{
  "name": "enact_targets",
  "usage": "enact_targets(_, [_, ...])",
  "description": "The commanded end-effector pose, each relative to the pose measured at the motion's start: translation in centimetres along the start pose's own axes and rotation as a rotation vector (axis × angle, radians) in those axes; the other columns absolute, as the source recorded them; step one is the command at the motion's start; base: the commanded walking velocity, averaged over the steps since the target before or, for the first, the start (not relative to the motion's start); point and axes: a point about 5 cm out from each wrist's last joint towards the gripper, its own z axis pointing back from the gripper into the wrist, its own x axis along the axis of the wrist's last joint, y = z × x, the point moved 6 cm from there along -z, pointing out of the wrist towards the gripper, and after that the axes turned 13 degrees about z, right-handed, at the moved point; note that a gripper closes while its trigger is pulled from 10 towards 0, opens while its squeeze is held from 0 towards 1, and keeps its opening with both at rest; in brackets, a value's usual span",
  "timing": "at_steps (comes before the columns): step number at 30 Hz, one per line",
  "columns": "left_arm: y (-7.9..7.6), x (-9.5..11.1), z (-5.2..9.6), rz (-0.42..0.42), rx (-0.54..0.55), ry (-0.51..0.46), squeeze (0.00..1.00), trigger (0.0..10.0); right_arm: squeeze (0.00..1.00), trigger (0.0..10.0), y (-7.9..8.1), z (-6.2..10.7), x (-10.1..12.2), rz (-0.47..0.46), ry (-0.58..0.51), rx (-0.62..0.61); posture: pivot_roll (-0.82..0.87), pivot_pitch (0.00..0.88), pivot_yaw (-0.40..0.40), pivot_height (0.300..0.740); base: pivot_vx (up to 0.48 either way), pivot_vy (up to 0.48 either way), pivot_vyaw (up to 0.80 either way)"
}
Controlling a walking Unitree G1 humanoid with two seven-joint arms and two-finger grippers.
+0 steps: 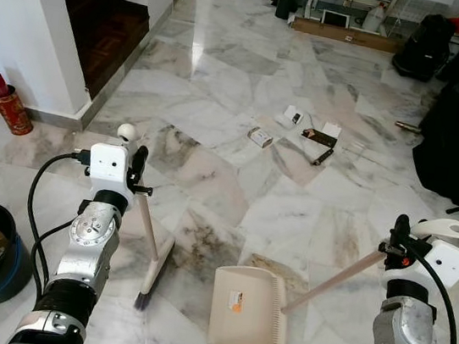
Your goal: Sweep floor
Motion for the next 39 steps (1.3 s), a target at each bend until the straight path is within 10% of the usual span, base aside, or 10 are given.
enact_targets(1, [2.2,-2.0,3.7,0.041,0.041,0.046,0.0,10.0,0.0,10.0,4.4,-2.7,-0.7,-0.114,0.214,0.154,0.18,0.02,-0.181,0.74,0.0,0.0,0.0])
enact_targets(3, [2.2,-1.8,4.0,0.029,0.041,0.042,0.0,10.0,0.0,10.0,4.7,-2.9,2.0,0.103,0.04,0.21,0.16,0.039,-0.19,0.74,0.0,0.0,0.0])
enact_targets(39, [1.7,-0.8,2.2,0.008,-0.009,0.038,0.0,10.0,0.0,10.0,4.3,-2.0,2.4,0.035,0.013,0.169,0.11,0.081,-0.115,0.74,0.0,0.0,0.0])
